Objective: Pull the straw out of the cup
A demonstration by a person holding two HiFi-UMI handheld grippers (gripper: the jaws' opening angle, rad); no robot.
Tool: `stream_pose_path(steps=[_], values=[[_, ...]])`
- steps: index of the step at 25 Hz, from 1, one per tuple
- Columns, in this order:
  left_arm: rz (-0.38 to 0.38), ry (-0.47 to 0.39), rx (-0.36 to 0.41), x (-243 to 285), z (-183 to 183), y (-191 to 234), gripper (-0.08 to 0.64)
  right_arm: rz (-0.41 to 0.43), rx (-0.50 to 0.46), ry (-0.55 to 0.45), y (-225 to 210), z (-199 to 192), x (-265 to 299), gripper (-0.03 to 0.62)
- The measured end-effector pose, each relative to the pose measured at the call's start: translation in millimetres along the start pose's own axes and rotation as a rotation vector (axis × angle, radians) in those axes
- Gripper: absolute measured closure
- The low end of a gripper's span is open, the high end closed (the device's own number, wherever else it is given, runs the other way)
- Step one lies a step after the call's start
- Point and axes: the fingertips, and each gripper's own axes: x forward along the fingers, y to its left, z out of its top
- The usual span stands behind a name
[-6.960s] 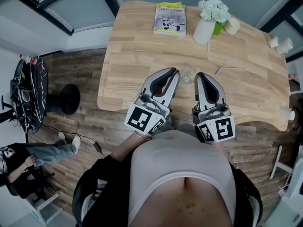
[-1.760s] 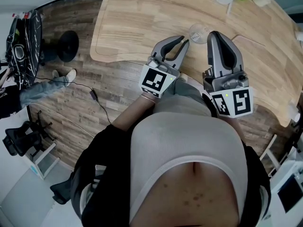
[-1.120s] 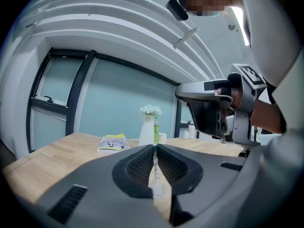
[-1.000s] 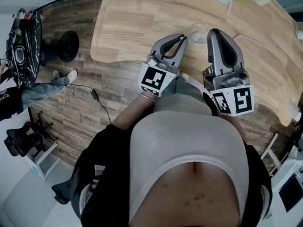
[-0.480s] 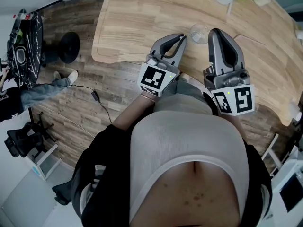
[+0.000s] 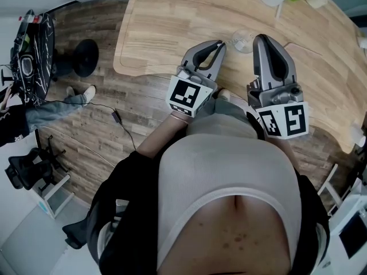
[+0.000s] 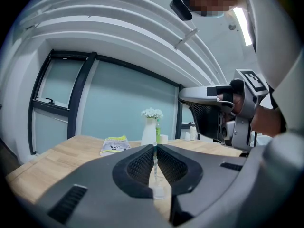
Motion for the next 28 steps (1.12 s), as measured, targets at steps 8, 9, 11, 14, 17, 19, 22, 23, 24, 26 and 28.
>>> stream_pose_path(steps=[8, 9, 11, 14, 17, 19, 22, 23, 24, 26, 28], values=[[0.004, -0.004, 0.002, -5, 5, -1, 0.532, 0.001, -0.001, -0.01, 4, 4, -3, 0.561], [0.005, -0.005, 0.002, -5, 5, -1, 0.532, 0.002, -0.001, -0.011, 5, 4, -3, 0.561], [0.009, -0.007, 0.002, -7, 6, -1, 0.532, 0.003, -0.002, -0.014, 6, 5, -4, 0.561], [0.013, -0.009, 0.0, -10, 8, -2, 0.532, 0.004, -0.003, -0.018, 9, 7, -6, 0.561], [0.014, -0.008, 0.007, -13, 11, -3, 0.532, 0.007, -0.008, -0.023, 11, 10, -8, 0.561], [0.016, -0.01, 0.01, -16, 12, -3, 0.532, 0.008, -0.011, -0.027, 13, 12, -10, 0.561], [0.021, -0.011, 0.008, -17, 12, -4, 0.532, 0.008, -0.013, -0.032, 13, 14, -12, 0.561], [0.023, -0.011, 0.008, -17, 13, -4, 0.532, 0.01, -0.013, -0.034, 13, 14, -12, 0.561], [0.025, -0.012, 0.008, -18, 13, -4, 0.532, 0.011, -0.014, -0.036, 13, 15, -12, 0.561], [0.029, -0.014, 0.007, -19, 14, -4, 0.532, 0.013, -0.014, -0.037, 14, 16, -13, 0.561], [0.032, -0.017, 0.006, -21, 15, -4, 0.532, 0.013, -0.015, -0.039, 15, 17, -14, 0.561]])
